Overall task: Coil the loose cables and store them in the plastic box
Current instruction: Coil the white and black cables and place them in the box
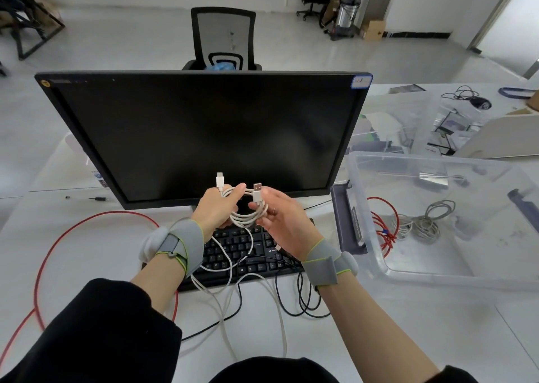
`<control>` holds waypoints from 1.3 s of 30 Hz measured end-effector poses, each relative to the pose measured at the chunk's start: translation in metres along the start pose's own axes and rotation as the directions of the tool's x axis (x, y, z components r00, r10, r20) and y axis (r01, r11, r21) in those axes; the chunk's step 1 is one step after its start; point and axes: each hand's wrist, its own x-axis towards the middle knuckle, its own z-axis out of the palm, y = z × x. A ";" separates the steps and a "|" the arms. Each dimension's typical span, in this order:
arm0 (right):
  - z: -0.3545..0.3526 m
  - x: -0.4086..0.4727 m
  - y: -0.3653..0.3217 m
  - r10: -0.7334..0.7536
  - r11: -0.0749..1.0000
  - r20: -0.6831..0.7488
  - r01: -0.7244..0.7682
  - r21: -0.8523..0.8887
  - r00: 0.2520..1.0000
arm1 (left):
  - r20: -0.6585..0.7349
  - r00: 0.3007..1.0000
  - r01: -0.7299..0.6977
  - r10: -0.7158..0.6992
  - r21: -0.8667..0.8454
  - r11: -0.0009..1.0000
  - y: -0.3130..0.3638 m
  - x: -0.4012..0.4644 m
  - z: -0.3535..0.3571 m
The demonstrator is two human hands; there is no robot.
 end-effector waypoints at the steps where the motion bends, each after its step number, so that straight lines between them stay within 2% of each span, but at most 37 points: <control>1: -0.001 0.001 0.001 -0.032 0.997 -0.004 0.032 -0.065 0.999 | 0.007 1.000 0.018 -0.018 0.000 1.000 -0.002 0.000 0.000; 3: 0.000 -0.001 0.005 -0.117 0.945 -0.043 0.098 -0.313 0.992 | 0.025 0.998 0.050 -0.051 0.014 0.999 -0.006 0.000 0.003; 5: 0.003 0.000 0.011 -0.254 0.818 -0.084 0.167 -0.551 0.964 | 0.034 0.997 0.070 -0.070 0.013 0.997 -0.008 0.000 0.007; 7: 0.004 0.003 0.016 -0.362 0.743 -0.123 0.206 -0.637 0.924 | 0.029 0.997 0.077 -0.077 0.007 0.997 -0.009 0.000 0.011; 11: 0.003 0.004 0.015 -0.454 0.705 -0.195 0.217 -0.675 0.870 | -0.018 0.994 0.111 -0.110 0.020 0.994 -0.012 0.001 0.014; 14: 0.006 -0.003 0.011 -0.464 0.757 -0.192 0.274 -0.594 0.865 | -0.072 0.987 0.149 -0.141 0.113 0.982 -0.018 0.003 0.015; 18: 0.019 -0.012 0.010 -0.510 0.770 -0.116 0.393 -0.503 0.852 | -0.078 0.973 0.217 -0.217 -0.018 0.976 -0.025 0.007 0.016; 22: 0.027 -0.013 0.006 -0.482 0.850 -0.147 0.421 -0.318 0.864 | -0.151 0.971 0.171 -0.183 -0.093 0.981 -0.021 0.009 0.015; 25: 0.026 -0.015 0.001 -0.401 0.915 -0.196 0.378 -0.142 0.895 | -0.142 0.974 0.146 -0.178 -0.208 0.967 -0.017 0.007 0.015; 29: 0.013 -0.014 -0.011 -0.270 0.957 -0.198 0.285 0.050 0.942 | -0.002 0.987 0.151 -0.162 -0.361 0.921 -0.011 0.001 0.015; 32: 0.006 -0.009 -0.014 -0.255 0.955 -0.238 0.283 0.089 0.937 | 0.010 0.995 0.095 -0.100 -0.425 0.900 -0.005 -0.001 0.014; 36: -0.002 0.002 -0.006 -0.189 0.975 -0.328 0.216 0.047 0.926 | 0.026 0.999 -0.013 0.024 -0.362 0.932 -0.001 -0.006 0.019; 39: -0.005 0.005 -0.003 -0.083 0.989 -0.283 0.114 0.096 0.956 | 0.049 0.995 -0.073 0.090 -0.285 0.956 -0.003 -0.011 0.022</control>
